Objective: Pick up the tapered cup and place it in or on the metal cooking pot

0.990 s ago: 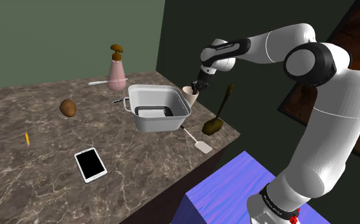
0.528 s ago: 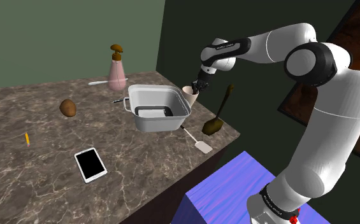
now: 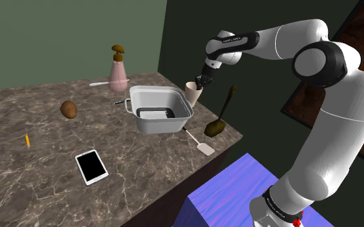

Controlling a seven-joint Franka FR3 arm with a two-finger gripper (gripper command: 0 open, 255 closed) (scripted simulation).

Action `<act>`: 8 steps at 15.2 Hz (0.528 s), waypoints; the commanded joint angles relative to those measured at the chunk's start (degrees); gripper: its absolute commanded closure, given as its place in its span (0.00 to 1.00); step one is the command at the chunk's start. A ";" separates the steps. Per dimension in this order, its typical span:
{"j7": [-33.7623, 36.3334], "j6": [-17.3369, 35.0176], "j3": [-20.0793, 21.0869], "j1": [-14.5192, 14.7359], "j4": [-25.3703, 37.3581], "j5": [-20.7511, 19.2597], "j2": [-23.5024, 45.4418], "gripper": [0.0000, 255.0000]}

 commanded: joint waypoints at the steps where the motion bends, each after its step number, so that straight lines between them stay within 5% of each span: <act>1: 0.23 -1.61 -0.10 -0.06 1.11 -0.22 -0.50 1.00; 8: 1.13 -6.41 -0.27 -0.07 4.60 -0.82 -1.90 1.00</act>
